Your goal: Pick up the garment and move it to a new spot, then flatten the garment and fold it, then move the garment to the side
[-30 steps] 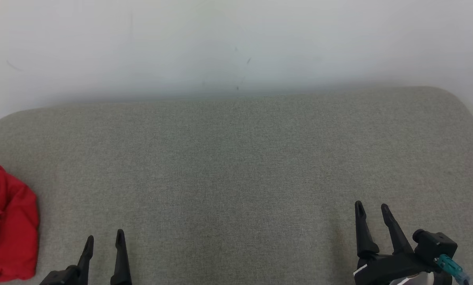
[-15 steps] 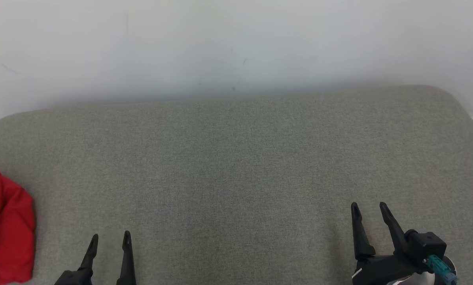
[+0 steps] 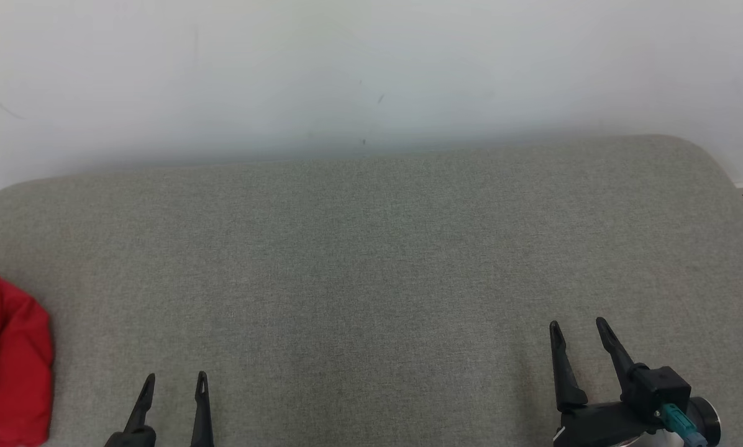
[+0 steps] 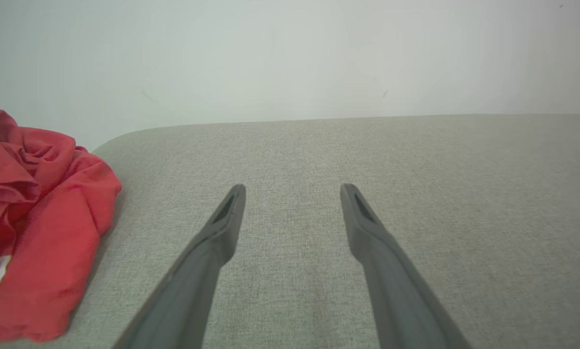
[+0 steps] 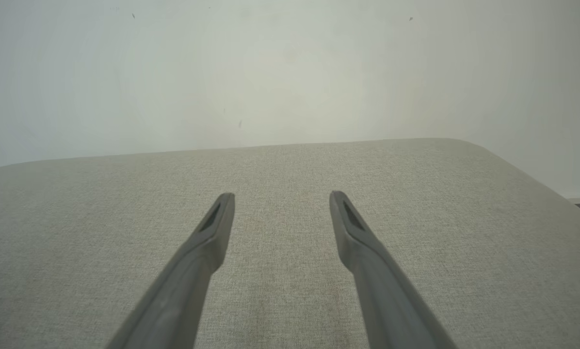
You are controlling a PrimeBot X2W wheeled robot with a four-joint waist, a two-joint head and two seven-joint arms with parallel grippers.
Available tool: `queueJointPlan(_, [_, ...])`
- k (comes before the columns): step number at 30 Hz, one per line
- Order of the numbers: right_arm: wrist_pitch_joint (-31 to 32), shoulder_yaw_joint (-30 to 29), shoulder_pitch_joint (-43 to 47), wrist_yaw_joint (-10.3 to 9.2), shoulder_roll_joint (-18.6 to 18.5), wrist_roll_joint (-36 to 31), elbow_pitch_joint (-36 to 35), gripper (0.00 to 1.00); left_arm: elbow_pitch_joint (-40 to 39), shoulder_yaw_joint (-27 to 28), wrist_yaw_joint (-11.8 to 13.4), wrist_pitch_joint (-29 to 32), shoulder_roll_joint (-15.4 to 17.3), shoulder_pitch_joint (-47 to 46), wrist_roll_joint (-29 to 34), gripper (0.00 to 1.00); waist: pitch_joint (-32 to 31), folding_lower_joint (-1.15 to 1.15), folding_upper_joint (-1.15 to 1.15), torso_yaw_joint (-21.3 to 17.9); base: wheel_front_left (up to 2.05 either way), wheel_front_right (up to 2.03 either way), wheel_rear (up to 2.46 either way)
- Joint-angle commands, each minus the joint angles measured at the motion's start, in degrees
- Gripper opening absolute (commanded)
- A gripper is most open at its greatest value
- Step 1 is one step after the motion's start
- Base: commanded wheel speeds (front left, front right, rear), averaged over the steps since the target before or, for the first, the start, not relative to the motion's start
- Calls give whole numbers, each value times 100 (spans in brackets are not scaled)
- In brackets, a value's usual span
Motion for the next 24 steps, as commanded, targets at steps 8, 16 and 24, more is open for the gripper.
queueJointPlan(8, [-78, -37, 26, -12, 35, -276, 3, 100, -45, 17, 74, -71, 30, 95, 127, 100, 0, 0, 0, -16, 0, 0, 0])
queueJointPlan(16, [-78, -45, -6, -12, 45, -228, 7, 100, -59, 24, 90, -71, 29, 58, 79, 100, 26, 0, 0, -3, 0, 0, 0])
queueJointPlan(24, [-70, -1, 48, -12, 46, -212, -4, 100, -68, 43, 109, -71, 30, 59, 54, 100, 59, 0, 0, 202, 0, 0, 0])
